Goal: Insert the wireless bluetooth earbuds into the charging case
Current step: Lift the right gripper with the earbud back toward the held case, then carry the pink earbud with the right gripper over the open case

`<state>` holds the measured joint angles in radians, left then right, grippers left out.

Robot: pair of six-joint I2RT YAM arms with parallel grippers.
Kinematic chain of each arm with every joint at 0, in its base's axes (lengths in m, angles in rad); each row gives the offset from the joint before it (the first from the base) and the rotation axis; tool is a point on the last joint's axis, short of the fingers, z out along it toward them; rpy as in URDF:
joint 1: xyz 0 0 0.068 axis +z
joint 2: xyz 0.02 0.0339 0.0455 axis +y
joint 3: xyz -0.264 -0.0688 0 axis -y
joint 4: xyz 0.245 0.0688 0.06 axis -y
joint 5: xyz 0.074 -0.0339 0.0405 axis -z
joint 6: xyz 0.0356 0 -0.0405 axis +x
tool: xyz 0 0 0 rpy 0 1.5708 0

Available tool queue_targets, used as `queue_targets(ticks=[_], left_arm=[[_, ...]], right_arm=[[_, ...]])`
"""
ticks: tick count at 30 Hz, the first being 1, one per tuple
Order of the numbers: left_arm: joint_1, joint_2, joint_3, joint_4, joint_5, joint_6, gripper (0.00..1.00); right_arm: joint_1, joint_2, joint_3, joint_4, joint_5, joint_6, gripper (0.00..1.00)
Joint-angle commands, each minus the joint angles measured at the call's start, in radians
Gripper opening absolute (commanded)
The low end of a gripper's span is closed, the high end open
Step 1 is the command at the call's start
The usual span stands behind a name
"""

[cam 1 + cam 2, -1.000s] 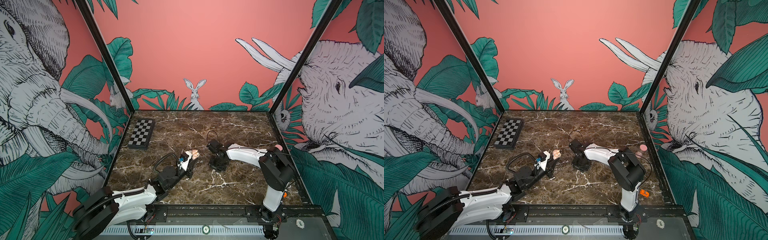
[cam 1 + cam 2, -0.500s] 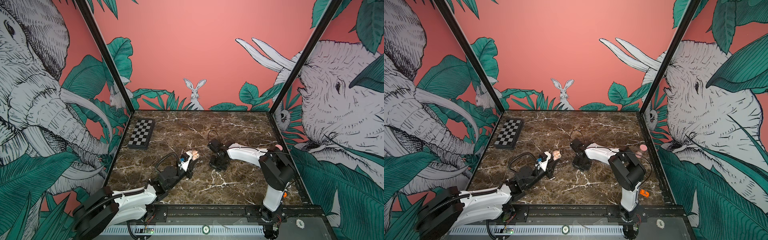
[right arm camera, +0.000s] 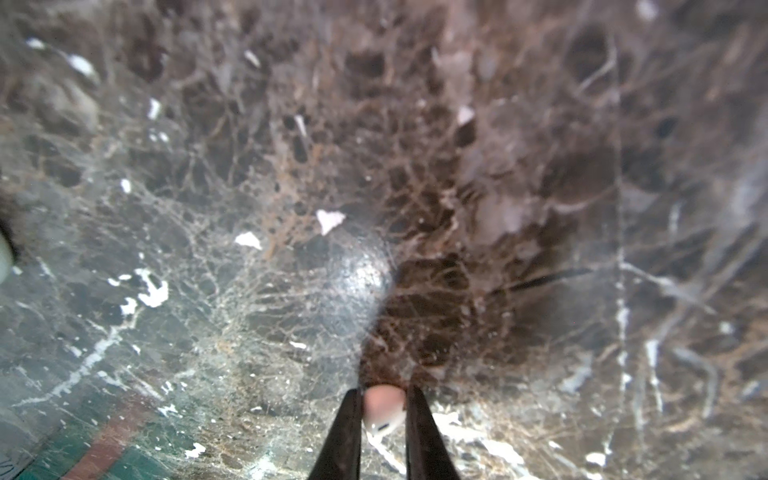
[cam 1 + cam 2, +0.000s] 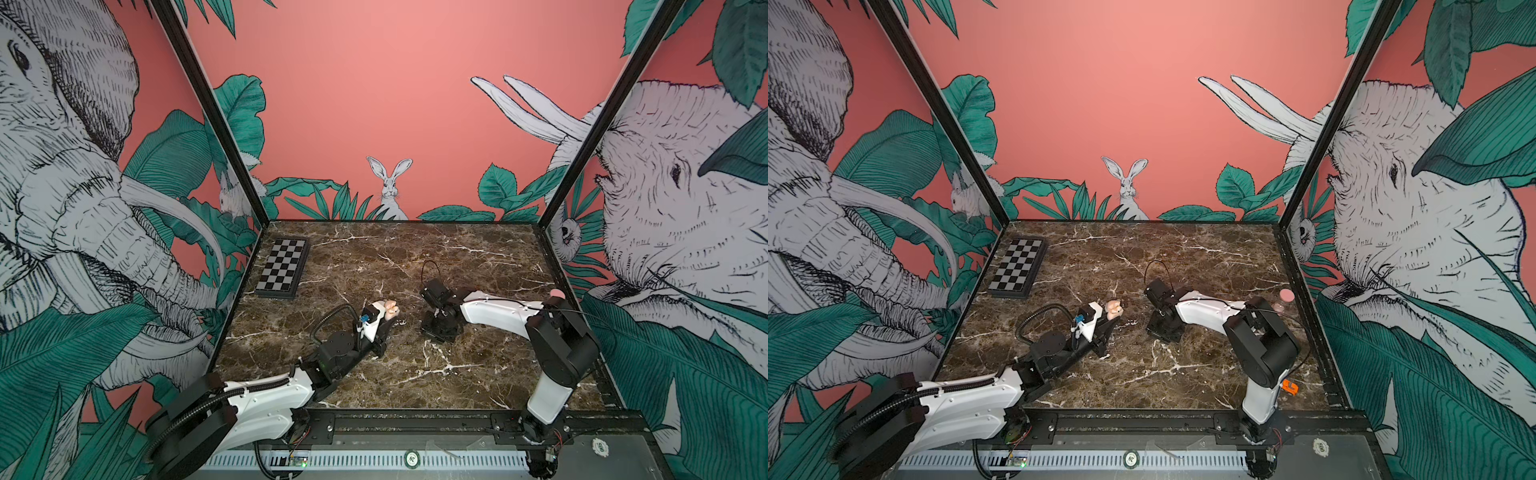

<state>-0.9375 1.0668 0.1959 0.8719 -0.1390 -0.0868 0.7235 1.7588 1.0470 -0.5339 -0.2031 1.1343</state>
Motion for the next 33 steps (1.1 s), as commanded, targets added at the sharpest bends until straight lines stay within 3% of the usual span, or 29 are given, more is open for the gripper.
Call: queue_targets(ticks=[1, 33], left_arm=[[-0.004, 0.004, 0.025, 0.014, 0.006, -0.014, 0.0], [-0.005, 0.075, 0.011, 0.09, 0.043, -0.023, 0.0]], right_arm=[[-0.011, -0.038, -0.03, 0.051, 0.044, -0.043, 0.18], [-0.019, -0.341, -0.197, 0.274, 0.047, -0.185, 0.18]])
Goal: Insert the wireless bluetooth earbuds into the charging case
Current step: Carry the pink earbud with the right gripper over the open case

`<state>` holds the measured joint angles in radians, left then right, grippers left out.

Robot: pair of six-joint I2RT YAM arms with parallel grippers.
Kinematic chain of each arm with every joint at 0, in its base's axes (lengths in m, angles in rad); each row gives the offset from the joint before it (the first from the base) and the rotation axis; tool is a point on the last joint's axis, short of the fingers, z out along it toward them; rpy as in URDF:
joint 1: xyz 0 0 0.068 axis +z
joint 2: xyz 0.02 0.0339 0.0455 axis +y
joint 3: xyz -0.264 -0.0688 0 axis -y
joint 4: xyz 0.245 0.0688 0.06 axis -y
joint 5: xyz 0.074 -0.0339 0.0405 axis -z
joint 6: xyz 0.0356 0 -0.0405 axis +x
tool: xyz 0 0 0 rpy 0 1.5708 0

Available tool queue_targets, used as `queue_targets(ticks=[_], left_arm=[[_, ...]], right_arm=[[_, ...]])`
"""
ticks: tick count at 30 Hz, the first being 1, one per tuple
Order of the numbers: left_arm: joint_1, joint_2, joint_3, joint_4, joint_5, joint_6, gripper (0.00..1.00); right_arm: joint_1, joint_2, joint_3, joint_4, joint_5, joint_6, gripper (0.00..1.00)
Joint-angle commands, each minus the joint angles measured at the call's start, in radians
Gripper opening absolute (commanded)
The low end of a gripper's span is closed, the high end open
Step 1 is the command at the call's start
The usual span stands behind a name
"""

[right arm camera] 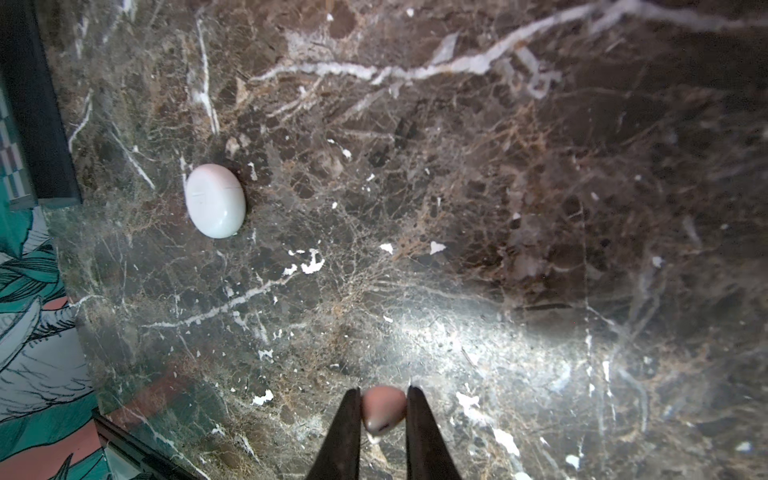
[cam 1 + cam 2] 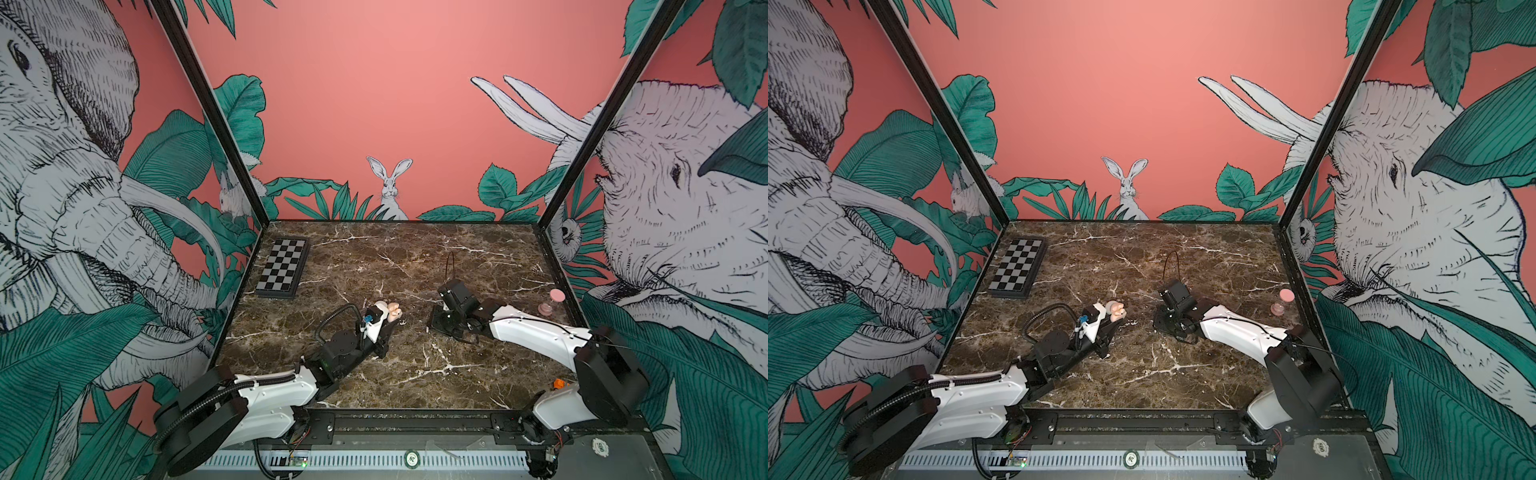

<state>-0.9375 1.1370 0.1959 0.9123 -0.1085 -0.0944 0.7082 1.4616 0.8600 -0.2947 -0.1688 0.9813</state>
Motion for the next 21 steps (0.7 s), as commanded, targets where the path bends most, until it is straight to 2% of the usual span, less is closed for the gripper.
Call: queue_targets(ticks=[1, 21], left_arm=[[-0.004, 0.007, 0.012, 0.054, 0.014, -0.018, 0.0], [-0.004, 0.055, 0.017, 0.108, 0.067, -0.058, 0.0]], right_arm=[[-0.003, -0.053, -0.013, 0.036, 0.014, -0.035, 0.18], [0.002, -0.241, -0.031, 0.098, 0.008, -0.087, 0.18]])
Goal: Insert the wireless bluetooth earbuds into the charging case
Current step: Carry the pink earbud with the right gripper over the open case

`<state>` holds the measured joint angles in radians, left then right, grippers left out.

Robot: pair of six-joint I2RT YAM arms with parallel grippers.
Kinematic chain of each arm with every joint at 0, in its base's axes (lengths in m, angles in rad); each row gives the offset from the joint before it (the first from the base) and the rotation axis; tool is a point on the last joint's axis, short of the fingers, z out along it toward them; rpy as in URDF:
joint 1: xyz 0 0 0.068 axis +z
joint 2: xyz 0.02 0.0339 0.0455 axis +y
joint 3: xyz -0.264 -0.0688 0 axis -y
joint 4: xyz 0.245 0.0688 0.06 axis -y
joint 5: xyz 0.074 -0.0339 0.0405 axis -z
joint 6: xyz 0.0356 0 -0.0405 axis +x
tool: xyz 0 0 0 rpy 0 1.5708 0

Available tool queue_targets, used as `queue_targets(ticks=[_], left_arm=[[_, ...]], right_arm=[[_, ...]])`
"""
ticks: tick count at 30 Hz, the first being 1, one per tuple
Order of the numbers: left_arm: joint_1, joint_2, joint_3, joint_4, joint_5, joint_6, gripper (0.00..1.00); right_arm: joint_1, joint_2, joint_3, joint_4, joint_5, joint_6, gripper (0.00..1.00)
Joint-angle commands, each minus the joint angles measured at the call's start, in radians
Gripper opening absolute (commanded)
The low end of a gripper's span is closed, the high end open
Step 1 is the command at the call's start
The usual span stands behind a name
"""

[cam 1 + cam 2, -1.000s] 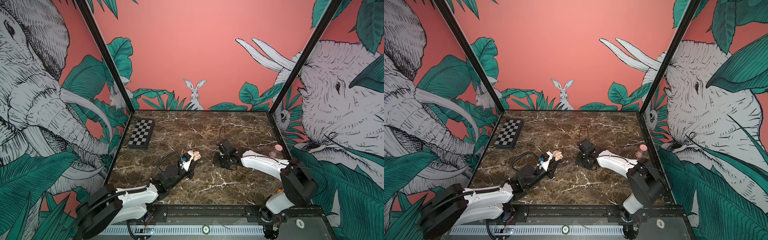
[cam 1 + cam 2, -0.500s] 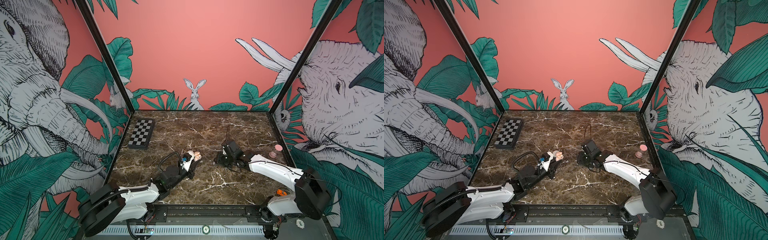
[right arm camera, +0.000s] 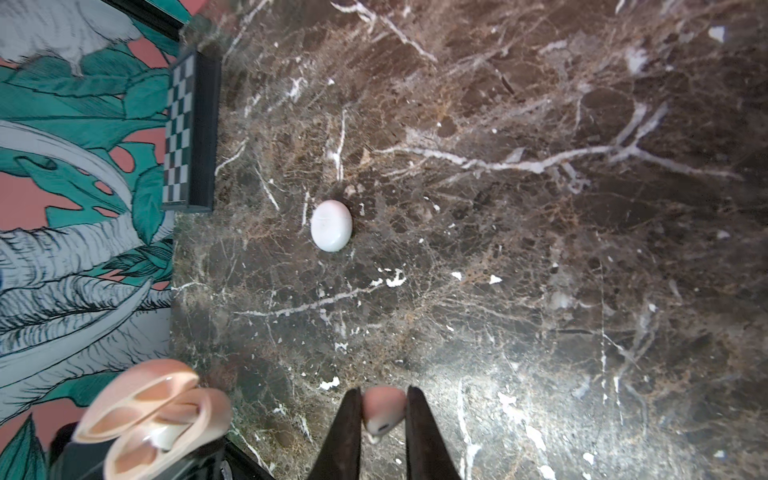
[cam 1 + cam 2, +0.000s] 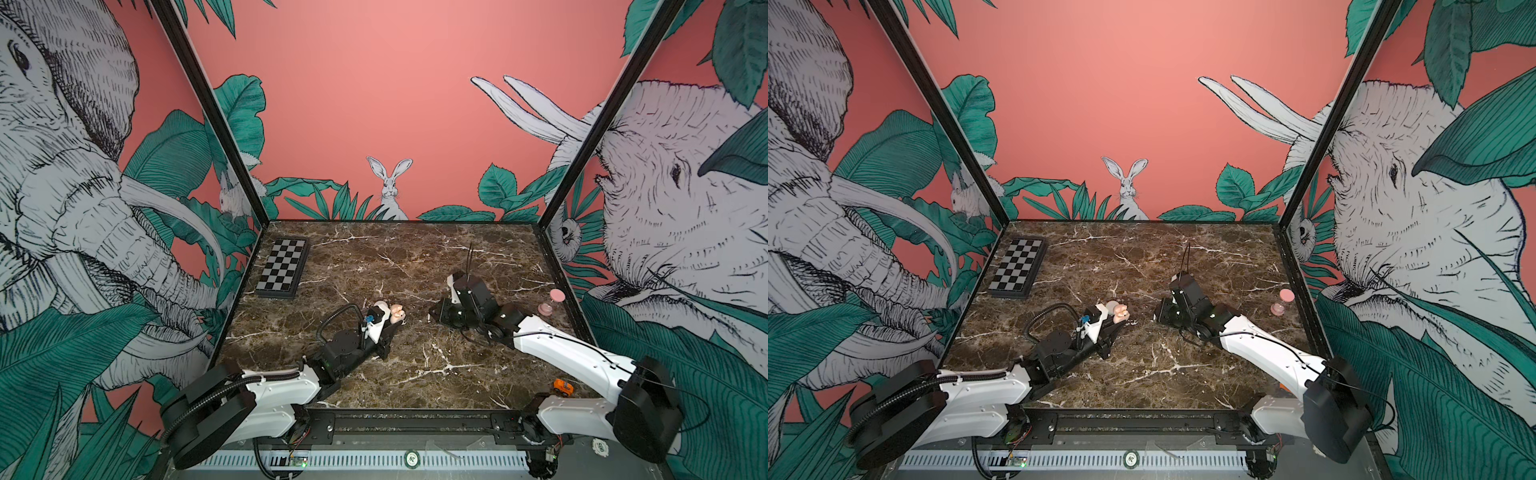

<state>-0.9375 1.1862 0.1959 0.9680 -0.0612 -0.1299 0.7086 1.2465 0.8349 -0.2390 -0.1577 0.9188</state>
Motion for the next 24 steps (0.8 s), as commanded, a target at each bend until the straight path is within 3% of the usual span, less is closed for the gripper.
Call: queue_targets(ticks=[1, 24], left_arm=[[-0.005, 0.01, 0.018, 0.057, 0.023, -0.026, 0.0], [-0.005, 0.109, 0.048, 0.196, 0.125, -0.102, 0.0]], right_arm=[[0.002, -0.032, -0.005, 0.048, -0.01, -0.027, 0.18], [0.085, -0.16, -0.017, 0.213, -0.053, -0.1, 0.18]])
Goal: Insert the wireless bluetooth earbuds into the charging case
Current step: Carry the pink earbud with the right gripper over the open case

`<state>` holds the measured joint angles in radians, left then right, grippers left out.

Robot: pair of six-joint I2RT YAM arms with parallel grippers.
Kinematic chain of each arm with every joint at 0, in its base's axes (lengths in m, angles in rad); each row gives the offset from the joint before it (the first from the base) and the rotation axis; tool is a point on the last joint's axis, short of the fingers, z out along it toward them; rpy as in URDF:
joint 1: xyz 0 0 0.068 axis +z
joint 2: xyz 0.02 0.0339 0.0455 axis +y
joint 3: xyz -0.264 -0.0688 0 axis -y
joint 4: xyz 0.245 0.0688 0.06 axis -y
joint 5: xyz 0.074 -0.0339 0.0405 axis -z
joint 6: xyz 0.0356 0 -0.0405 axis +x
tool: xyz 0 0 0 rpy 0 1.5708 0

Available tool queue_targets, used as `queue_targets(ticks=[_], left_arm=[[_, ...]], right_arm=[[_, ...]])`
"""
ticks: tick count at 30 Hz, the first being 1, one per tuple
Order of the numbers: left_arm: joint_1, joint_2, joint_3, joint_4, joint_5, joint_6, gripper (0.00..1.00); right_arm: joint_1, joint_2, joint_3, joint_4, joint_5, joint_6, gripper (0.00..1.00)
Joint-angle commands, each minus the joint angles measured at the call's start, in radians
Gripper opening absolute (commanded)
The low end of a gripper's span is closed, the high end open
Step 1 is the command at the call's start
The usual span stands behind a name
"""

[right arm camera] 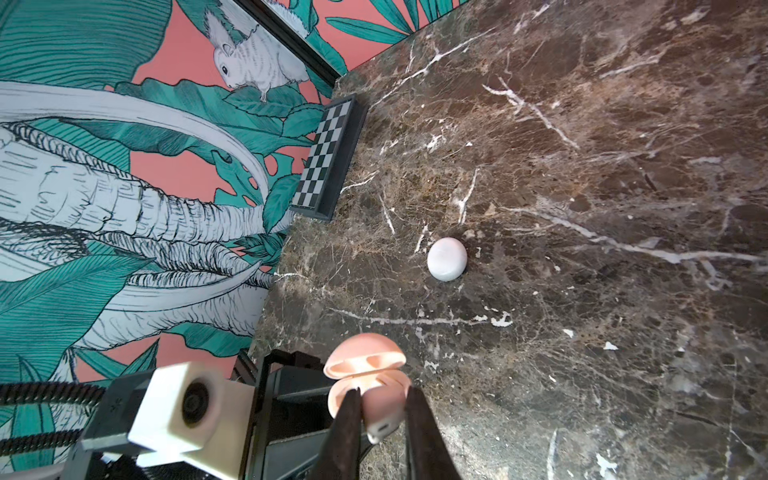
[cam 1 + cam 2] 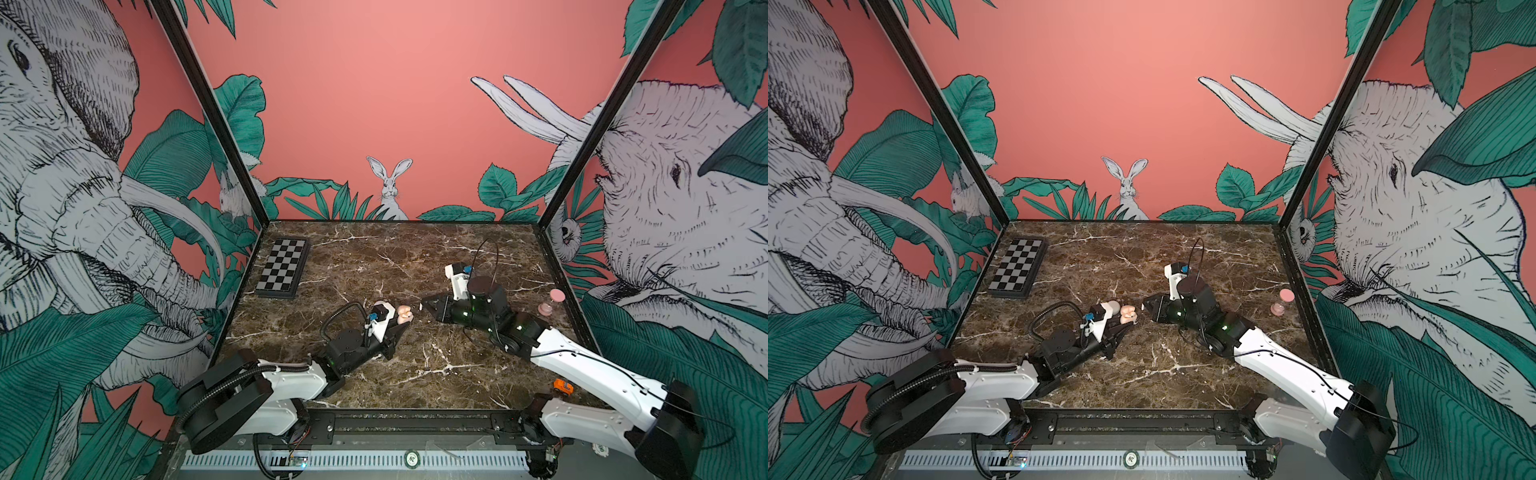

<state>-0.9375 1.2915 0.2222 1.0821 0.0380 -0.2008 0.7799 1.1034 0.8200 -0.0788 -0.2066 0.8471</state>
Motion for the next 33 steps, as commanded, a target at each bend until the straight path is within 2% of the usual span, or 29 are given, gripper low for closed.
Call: queue_targets(ticks=[1, 8, 33], left_arm=[[-0.004, 0.007, 0.022, 0.092, 0.029, -0.036, 0.0], [-0.004, 0.046, 0.012, 0.213, 0.069, -0.09, 0.0], [-0.005, 0.074, 0.06, 0.212, 0.146, -0.198, 0.0]], right_arm=[[0.016, -0.019, -0.003, 0.055, -0.005, -0.029, 0.18], [0.034, -0.046, -0.008, 0.075, 0.005, -0.05, 0.18], [0.071, -0.054, -0.025, 0.108, 0.03, -0.06, 0.17]])
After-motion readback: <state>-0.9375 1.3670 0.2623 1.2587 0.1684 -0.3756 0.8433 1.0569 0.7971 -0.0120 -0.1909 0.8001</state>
